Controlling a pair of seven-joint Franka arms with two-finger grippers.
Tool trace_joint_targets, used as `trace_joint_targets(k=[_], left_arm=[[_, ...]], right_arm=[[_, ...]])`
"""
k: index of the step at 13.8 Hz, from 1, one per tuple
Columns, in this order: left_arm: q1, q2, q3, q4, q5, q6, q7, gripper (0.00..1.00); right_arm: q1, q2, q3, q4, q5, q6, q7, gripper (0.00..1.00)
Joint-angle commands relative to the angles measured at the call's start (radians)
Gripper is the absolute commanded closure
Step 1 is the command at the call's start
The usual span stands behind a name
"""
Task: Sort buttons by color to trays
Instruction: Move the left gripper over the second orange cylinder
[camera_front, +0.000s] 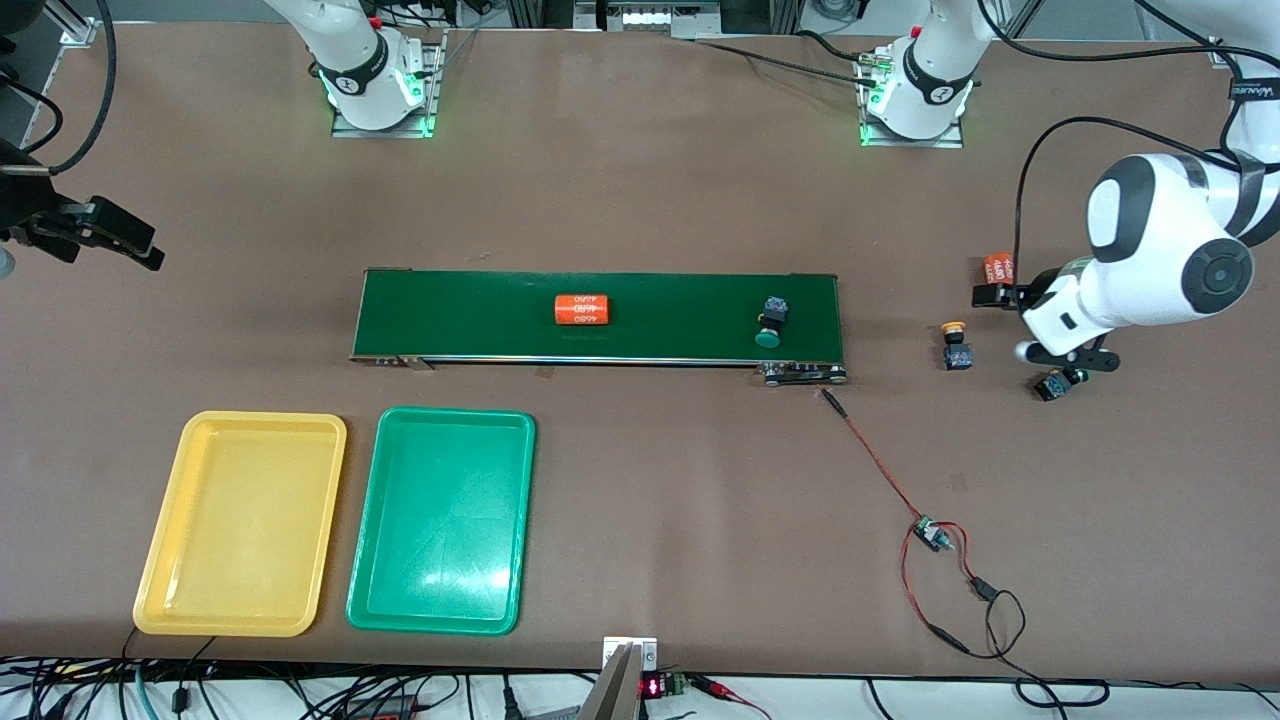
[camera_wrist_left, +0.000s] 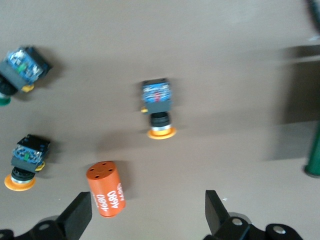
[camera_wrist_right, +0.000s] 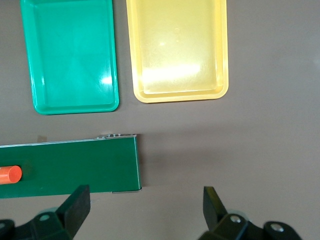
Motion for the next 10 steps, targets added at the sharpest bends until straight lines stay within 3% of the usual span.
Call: trace_joint_targets(k=[1, 3, 10], left_arm=[[0.05, -0.064, -0.015, -0.155, 0.019, 0.123, 0.018, 0.0], [0.059, -0.058, -0.015, -0.161, 0.02, 0.128, 0.019, 0.0], [0.121, -0.046, -0.013, -0.201, 0.022, 0.131, 0.019, 0.0]], right_arm=[[0.008, -0.005, 0.0, 0.002, 0.016, -0.013, -0.006, 0.0], [0.008, -0.006, -0.002, 0.002, 0.053, -0.025, 0.005, 0.0], [0.015, -0.003, 0.0, -0.004, 0.055, -0.034, -0.001, 0.0]])
